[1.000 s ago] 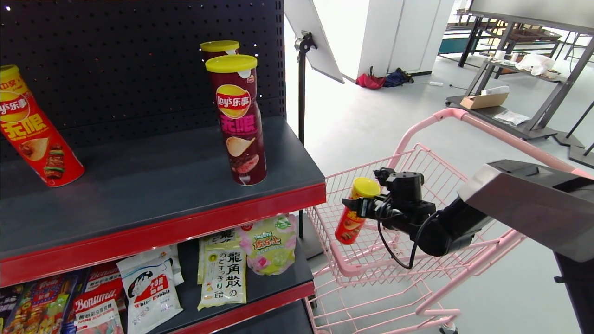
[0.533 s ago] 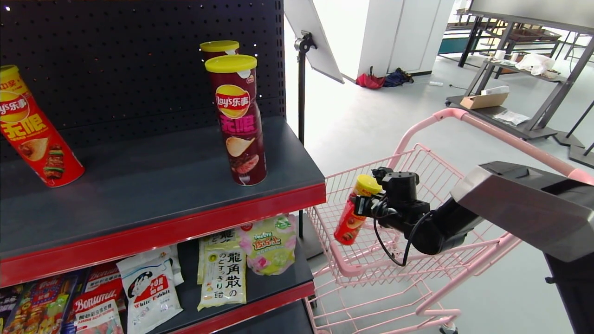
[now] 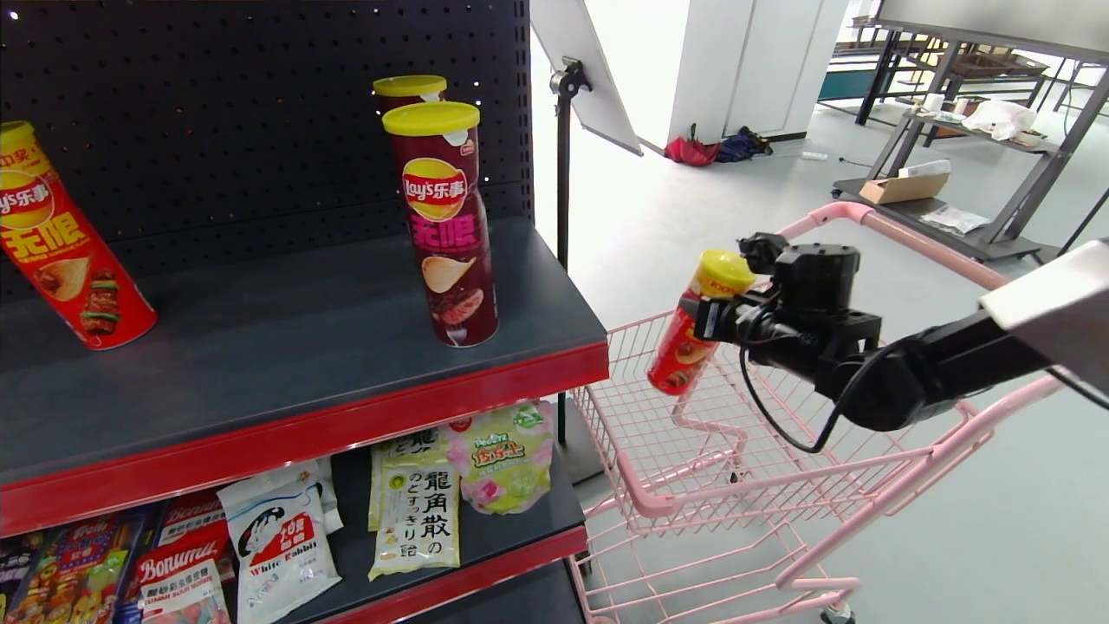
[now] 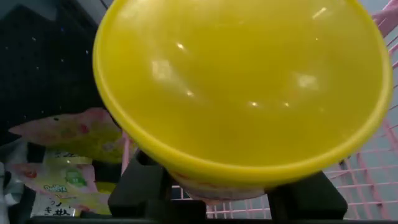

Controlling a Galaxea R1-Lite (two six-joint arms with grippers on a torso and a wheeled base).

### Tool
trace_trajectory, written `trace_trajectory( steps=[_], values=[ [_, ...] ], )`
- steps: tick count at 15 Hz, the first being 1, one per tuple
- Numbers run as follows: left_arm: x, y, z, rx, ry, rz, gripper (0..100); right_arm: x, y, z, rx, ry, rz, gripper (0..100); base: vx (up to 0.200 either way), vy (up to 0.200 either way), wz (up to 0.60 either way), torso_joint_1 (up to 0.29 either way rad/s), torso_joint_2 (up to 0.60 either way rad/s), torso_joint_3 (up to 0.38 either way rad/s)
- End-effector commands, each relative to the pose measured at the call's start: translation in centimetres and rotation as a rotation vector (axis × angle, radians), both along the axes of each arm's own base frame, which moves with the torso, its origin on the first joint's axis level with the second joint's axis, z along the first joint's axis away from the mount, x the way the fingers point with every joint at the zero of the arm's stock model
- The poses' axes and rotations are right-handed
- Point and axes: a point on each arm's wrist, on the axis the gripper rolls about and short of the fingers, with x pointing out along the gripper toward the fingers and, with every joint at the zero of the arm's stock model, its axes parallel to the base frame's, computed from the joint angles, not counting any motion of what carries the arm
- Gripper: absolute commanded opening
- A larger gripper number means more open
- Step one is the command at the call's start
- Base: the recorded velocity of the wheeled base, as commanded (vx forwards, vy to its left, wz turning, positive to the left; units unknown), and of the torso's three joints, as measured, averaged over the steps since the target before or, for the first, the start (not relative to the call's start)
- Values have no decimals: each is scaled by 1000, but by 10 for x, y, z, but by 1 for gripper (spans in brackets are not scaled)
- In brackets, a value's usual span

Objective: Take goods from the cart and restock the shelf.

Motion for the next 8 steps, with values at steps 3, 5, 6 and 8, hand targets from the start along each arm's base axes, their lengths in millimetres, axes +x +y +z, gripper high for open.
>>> trace_trajectory(
  steps=[3, 5, 6, 8],
  values=[
    [0, 0, 0, -1, 1, 0, 100, -145, -51, 138, -105, -121, -33, 0, 0, 0, 0, 0, 0, 0],
    [0, 0, 0, -1, 1, 0, 100, -234, -82, 139, -203, -20, -119, 0, 0, 0, 0, 0, 0, 0],
    [0, 0, 0, -1, 1, 0, 100, -251, -87, 135, -194, -28, -122, 0, 0, 0, 0, 0, 0, 0],
    [0, 0, 0, -1, 1, 0, 100, -303, -112, 114, -197, -60, -263, 0, 0, 0, 0, 0, 0, 0]
  ],
)
